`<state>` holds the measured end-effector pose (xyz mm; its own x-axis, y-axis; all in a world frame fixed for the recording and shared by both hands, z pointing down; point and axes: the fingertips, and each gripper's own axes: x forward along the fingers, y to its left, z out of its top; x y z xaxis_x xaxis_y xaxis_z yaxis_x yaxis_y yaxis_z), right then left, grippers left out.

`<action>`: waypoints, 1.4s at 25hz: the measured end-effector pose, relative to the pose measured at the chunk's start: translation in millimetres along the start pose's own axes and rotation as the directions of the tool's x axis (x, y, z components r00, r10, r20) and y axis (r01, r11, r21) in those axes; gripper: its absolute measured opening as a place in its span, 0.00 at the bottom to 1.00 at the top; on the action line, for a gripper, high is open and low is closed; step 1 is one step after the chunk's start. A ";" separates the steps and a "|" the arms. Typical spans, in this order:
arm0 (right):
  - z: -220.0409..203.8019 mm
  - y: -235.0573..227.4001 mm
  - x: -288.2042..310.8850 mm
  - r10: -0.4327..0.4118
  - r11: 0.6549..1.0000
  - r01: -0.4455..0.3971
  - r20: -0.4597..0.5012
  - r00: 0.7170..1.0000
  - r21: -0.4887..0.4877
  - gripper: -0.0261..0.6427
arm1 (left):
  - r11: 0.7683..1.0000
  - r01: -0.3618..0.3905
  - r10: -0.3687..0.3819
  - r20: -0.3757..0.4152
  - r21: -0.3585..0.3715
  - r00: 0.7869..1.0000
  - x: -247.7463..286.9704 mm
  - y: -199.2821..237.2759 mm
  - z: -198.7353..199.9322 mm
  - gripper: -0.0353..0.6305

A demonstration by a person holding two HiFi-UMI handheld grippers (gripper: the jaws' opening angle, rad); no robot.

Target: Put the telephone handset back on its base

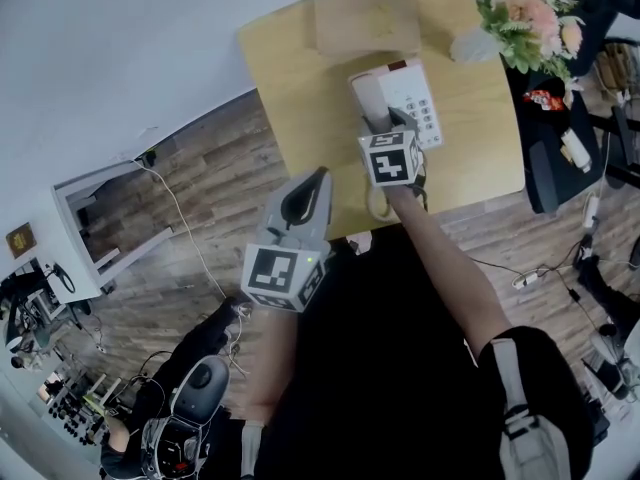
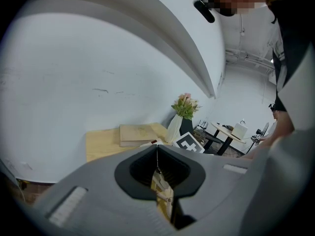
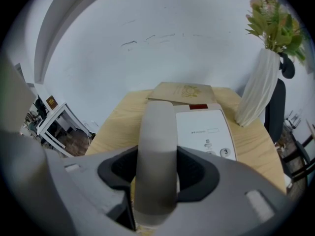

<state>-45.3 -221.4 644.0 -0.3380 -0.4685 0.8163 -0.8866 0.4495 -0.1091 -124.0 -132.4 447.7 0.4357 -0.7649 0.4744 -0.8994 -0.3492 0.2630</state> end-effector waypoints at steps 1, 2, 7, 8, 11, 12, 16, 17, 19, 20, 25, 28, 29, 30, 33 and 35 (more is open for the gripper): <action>0.2 0.5 -0.1 -0.005 1.000 0.005 -0.002 1.000 0.001 0.37 | 1.000 -0.004 0.004 0.001 0.000 1.000 -1.2 0.4 -0.2 0.07; 0.6 1.0 -0.2 -0.010 1.000 0.010 -0.003 1.000 0.003 0.37 | 1.000 -0.009 0.009 0.000 0.000 1.000 -2.3 0.9 -0.6 0.07; 1.2 0.7 -0.2 -0.013 1.000 0.013 0.004 1.000 0.012 0.37 | 1.000 -0.022 0.022 0.002 -0.004 1.000 -4.1 1.5 -1.3 0.07; 1.4 0.9 -0.2 -0.013 1.000 0.013 0.006 1.000 0.009 0.37 | 1.000 -0.023 0.023 0.004 -0.004 1.000 -4.2 1.2 -0.8 0.07; 4.9 1.3 -2.1 -0.019 1.000 0.019 0.025 1.000 0.003 0.38 | 1.000 -0.021 0.021 0.013 0.001 1.000 -5.2 -1.2 2.4 0.07; 7.3 1.5 -3.0 -0.021 1.000 0.021 0.034 0.999 0.004 0.38 | 1.000 -0.022 0.022 0.016 0.003 1.000 -5.8 -1.6 3.6 0.07; 15.9 1.8 -2.7 -0.016 1.000 0.016 0.051 0.999 0.003 0.38 | 1.000 -0.030 0.030 0.019 0.002 0.999 -7.2 -0.6 3.1 0.07; 17.2 1.6 -3.2 -0.015 1.000 0.014 0.052 0.999 0.001 0.38 | 0.999 -0.032 0.032 0.018 0.002 0.999 -7.9 -0.9 2.5 0.07; 18.4 1.6 -5.1 -0.012 1.000 0.012 0.055 0.998 0.004 0.38 | 0.999 -0.035 0.035 0.019 0.002 0.999 -10.1 -1.8 2.1 0.07; 18.5 2.2 -5.9 -0.010 1.000 0.010 0.058 0.998 0.007 0.38 | 0.999 -0.037 0.037 0.020 0.001 0.999 -11.3 -2.1 2.1 0.07; 15.8 2.9 -11.1 -0.006 1.000 0.006 0.057 0.998 -0.004 0.37 | 0.999 -0.046 0.045 0.025 0.004 0.999 -15.1 -5.7 3.2 0.07; 14.5 3.7 -14.7 -0.001 1.000 0.002 0.062 0.998 -0.012 0.36 | 0.999 -0.051 0.051 0.030 0.009 0.998 -17.7 -9.4 3.4 0.07; 13.9 3.9 -16.2 0.002 1.000 -0.001 0.064 0.998 -0.014 0.36 | 0.999 -0.053 0.053 0.030 0.009 0.998 -18.3 -11.2 3.0 0.07; 12.8 4.0 -17.8 0.005 1.000 -0.004 0.065 0.998 -0.015 0.36 | 0.998 -0.054 0.054 0.030 0.009 0.998 -18.7 -13.3 2.3 0.07; 9.6 4.4 -21.9 0.026 0.999 -0.024 0.070 0.997 -0.020 0.36 | 0.998 -0.060 0.060 0.029 0.009 0.998 -18.9 -20.4 -0.6 0.07; 8.6 3.5 -24.7 0.042 0.999 -0.040 0.078 0.996 -0.029 0.34 | 0.998 -0.066 0.066 0.030 0.008 0.997 -18.2 -25.9 -2.5 0.07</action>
<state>-42.8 -214.8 618.6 -0.3986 -0.5066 0.7645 -0.8626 0.4902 -0.1250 -108.6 -108.1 434.4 0.3745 -0.8022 0.4651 -0.9264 -0.3022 0.2246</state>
